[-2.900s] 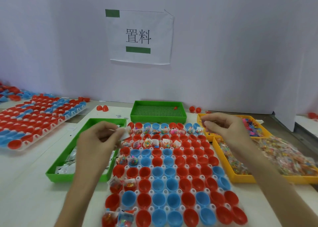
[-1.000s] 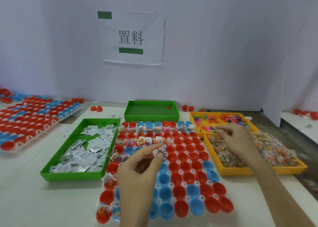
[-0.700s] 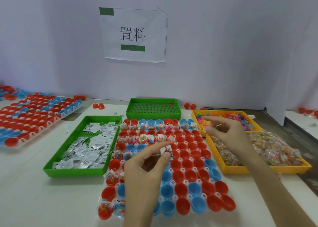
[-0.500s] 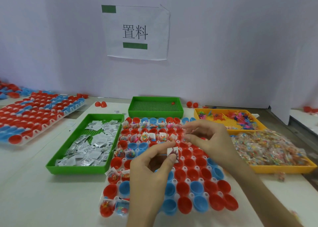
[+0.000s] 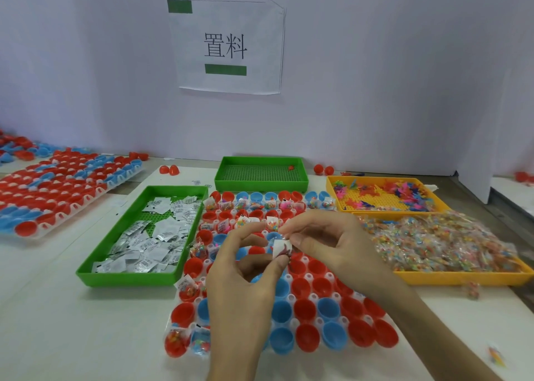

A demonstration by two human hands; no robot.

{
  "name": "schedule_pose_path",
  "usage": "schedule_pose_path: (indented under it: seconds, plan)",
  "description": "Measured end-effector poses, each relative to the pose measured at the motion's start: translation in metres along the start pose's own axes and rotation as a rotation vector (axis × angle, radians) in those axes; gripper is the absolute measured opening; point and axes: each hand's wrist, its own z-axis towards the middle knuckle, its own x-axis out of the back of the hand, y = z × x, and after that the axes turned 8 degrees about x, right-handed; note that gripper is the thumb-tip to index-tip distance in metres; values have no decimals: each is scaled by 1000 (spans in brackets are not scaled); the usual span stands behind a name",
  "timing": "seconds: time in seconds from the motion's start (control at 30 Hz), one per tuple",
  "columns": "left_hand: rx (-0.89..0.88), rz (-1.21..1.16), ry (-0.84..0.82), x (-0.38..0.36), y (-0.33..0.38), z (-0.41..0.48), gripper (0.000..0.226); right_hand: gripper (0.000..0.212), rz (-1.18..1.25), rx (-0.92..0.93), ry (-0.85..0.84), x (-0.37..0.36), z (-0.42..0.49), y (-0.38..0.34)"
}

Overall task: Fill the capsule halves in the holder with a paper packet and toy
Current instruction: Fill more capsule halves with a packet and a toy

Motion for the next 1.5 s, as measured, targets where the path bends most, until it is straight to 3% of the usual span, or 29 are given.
schedule_pose_path:
  seconds: [0.33,0.53,0.7,0.87,1.0,1.17,1.5]
  plan:
    - [-89,128,-76,8,7,2,31,24,98,-63,-159,8,-1,-1]
    - [-112,116,-89,8,10,0,31,20,78,-87,-103,24,0,-1]
    - [-139,55,93,28,18,4,28,21,-225,-199,139,57,19,12]
    - [-160,52,180,43,25,5,27,16,-546,-270,33,55,42,44]
    - [-161,54,188,45,28,5,30,13,-610,-261,5,49,51,63]
    - [-157,48,203,47,27,7,32,25,-670,-247,10,43,53,76]
    - [-175,61,215,48,25,7,26,17,-805,-259,-127,42,62,83]
